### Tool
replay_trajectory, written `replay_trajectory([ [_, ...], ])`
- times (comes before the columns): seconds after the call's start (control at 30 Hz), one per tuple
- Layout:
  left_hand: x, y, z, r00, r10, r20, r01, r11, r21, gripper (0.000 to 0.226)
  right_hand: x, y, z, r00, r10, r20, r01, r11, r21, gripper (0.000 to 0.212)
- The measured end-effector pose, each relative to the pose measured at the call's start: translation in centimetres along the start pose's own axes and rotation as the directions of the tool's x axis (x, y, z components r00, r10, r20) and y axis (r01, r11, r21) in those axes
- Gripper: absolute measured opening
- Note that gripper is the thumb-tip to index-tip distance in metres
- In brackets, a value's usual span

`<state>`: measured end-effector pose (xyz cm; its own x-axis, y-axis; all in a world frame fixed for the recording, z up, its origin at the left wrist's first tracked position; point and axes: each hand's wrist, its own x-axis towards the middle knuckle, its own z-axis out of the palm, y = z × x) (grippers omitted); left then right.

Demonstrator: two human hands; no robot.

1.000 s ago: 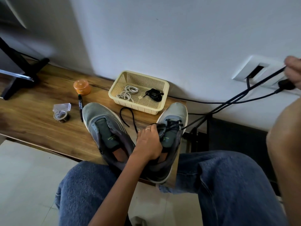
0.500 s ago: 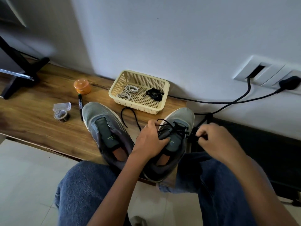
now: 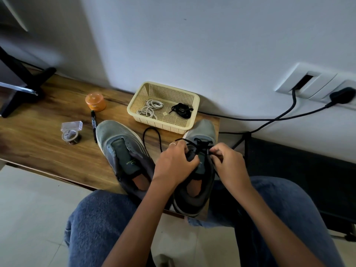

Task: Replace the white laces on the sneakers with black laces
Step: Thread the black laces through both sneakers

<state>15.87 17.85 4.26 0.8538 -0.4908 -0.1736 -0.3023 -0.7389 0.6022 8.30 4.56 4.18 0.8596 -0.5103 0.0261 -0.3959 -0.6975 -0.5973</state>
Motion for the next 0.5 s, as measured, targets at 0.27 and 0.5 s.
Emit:
replay_trajectory([
  [0.27, 0.2, 0.3, 0.4, 0.994, -0.088, -0.060, 0.091, 0.995, 0.045, 0.026, 0.4, 0.1, -1.4, 0.999, -0.019, 0.043, 0.026, 0.981, -0.191, 0.012],
  [0.5, 0.1, 0.3, 0.5, 0.977, -0.196, -0.088, 0.198, 0.980, 0.009, 0.023, -0.6, -0.9, -3.2, 0.997, -0.049, -0.058, 0.031, 0.963, -0.266, 0.012],
])
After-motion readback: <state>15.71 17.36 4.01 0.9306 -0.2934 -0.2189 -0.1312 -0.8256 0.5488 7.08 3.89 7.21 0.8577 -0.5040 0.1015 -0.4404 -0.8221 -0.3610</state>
